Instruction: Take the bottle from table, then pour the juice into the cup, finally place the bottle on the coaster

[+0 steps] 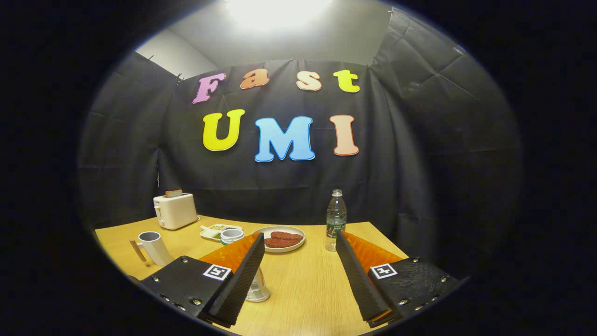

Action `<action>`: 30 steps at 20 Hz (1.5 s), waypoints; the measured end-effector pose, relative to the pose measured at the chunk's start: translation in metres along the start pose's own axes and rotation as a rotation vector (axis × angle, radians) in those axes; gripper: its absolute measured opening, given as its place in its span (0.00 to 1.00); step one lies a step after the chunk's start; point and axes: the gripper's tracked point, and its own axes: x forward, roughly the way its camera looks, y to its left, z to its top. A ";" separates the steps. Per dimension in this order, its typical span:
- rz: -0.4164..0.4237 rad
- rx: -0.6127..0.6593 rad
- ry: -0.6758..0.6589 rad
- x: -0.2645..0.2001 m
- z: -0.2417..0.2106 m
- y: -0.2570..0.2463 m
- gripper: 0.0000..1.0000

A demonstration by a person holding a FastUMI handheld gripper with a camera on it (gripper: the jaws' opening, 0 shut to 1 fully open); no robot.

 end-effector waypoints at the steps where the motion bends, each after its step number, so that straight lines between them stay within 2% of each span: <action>1: 0.007 -0.001 0.001 -0.002 0.001 0.005 0.93; 8: 0.069 -0.011 0.034 0.002 -0.005 0.045 0.93; 13: 0.107 -0.005 0.075 0.014 -0.027 0.067 0.93; 19: 0.107 -0.020 0.147 0.029 -0.065 0.073 0.93; 30: 0.140 -0.001 0.184 0.044 -0.101 0.101 0.93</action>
